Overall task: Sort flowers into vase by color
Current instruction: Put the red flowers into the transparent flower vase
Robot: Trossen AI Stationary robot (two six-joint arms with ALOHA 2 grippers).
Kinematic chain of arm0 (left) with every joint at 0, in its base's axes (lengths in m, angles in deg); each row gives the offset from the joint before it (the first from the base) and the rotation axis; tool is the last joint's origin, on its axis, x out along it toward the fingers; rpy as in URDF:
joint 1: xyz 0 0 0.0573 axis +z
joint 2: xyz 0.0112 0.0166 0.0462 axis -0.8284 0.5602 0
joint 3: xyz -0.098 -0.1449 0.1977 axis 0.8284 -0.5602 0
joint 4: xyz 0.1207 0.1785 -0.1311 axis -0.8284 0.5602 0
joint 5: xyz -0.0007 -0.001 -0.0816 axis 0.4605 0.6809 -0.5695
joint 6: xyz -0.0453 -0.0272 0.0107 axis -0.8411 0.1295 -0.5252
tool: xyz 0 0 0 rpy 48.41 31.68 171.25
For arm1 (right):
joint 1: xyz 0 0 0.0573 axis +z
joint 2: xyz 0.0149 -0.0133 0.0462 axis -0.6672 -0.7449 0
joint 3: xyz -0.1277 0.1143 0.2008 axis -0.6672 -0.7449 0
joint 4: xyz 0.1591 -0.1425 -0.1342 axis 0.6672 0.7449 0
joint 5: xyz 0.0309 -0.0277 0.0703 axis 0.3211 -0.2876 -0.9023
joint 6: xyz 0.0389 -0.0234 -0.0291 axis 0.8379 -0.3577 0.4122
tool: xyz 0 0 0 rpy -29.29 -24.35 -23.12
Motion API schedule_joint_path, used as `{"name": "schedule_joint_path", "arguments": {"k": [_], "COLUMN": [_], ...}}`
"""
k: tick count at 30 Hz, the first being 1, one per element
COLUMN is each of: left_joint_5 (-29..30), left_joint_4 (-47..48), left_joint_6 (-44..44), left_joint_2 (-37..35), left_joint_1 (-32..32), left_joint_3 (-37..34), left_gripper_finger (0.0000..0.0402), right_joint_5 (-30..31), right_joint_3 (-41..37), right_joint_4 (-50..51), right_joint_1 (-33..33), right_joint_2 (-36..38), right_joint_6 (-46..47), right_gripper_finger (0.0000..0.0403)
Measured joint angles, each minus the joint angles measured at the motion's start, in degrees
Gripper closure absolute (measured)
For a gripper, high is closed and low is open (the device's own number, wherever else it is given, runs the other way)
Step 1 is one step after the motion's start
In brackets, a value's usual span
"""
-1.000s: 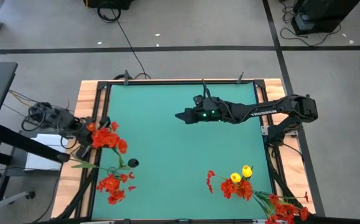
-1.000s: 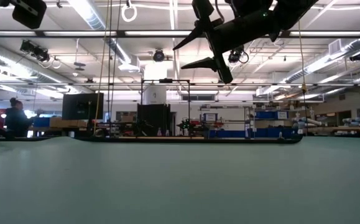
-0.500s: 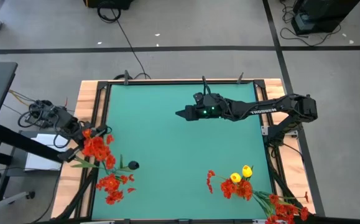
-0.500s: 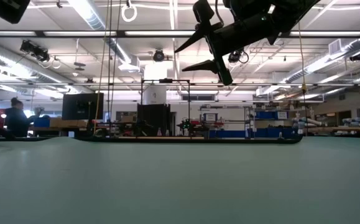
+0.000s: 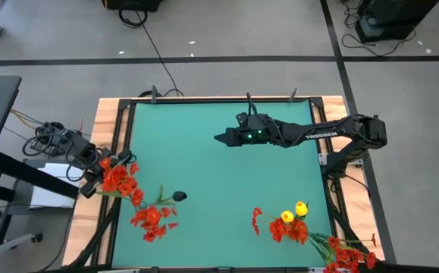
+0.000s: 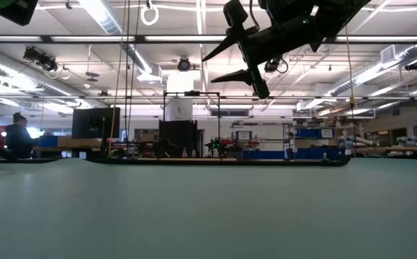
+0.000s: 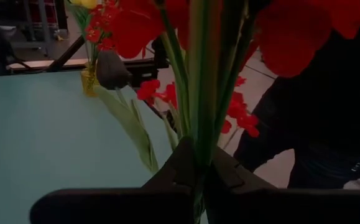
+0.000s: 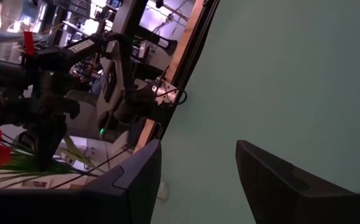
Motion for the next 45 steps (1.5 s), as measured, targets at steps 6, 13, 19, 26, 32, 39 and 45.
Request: {"name": "schedule_joint_path", "arguments": {"k": [6, 13, 19, 26, 32, 39, 45], "left_joint_5": [-2.8, -11.9, -9.9, -4.6, -0.4, 2.1, 11.2], "left_joint_4": [0.1, 2.2, -0.8, -1.2, 0.8, 0.8, 1.5], "left_joint_6": [-0.8, -5.7, -2.5, 2.9, 5.0, 1.6, -11.2], "left_joint_2": [0.0, 0.0, 0.0, 0.0, 0.0, 0.0, 0.0], "left_joint_1": [0.0, 0.0, 0.0, 0.0, 0.0, 0.0, 0.0], "left_joint_3": [0.0, 1.2, 1.2, 1.2, 1.2, 1.2, 1.2], "left_gripper_finger": [0.0389, 0.0389, 0.0389, 0.0389, 0.0389, 0.0389, 0.0389], "right_joint_5": [0.0, 0.1, 0.1, -0.9, -0.9, -1.6, -2.1], "right_joint_3": [0.0, 0.0, 0.0, 0.0, 0.0, 0.0, 0.0], "right_joint_4": [0.0, 0.0, 0.0, 0.0, -0.4, -0.4, -0.4], "right_joint_1": [0.0, -0.2, -0.5, -0.5, -0.5, -0.3, -0.3], "right_joint_2": [0.0, 0.0, 0.0, 0.0, 0.0, 0.0, 0.0], "right_joint_6": [0.0, 0.0, 0.0, 0.7, 1.4, 2.6, 2.3], "right_gripper_finger": [0.0188, 0.0188, 0.0188, 0.0188, 0.0188, 0.0188, 0.0188]}}
